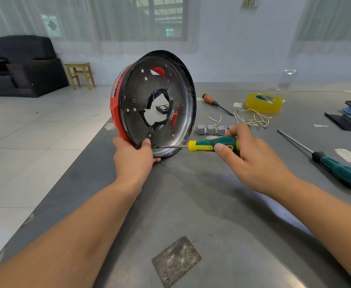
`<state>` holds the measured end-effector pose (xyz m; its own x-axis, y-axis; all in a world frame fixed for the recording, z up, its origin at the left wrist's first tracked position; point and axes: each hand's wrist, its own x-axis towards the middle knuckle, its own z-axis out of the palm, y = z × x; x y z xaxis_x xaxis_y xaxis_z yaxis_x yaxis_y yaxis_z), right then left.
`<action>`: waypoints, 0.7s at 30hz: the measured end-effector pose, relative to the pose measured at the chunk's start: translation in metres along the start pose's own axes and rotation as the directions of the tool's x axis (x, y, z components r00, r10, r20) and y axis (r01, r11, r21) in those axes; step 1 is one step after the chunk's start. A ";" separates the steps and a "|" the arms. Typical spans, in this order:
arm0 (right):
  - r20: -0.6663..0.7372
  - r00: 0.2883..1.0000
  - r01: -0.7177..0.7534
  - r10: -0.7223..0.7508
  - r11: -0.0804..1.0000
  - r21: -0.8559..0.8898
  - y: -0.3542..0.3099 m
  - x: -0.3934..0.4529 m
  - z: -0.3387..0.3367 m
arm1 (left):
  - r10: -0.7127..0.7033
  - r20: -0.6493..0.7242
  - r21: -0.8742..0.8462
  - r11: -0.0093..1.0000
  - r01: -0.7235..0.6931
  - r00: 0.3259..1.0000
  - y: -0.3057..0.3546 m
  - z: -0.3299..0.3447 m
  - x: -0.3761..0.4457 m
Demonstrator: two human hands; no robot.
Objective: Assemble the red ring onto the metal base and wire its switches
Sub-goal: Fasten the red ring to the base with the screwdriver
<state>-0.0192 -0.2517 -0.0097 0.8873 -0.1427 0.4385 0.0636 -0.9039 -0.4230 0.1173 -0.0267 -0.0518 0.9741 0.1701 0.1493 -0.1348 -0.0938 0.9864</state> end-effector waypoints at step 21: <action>-0.011 0.954 -0.300 0.300 0.953 0.043 -0.014 0.002 0.002 | 0.028 0.023 -0.010 1.000 -0.028 0.999 0.004 0.001 -0.006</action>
<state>-0.0178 -0.2385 -0.0046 0.8605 -0.4119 0.2998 -0.1854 -0.8013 -0.5688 0.1109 -0.0287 -0.0487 0.9737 0.1449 0.1756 -0.1641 -0.0884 0.9825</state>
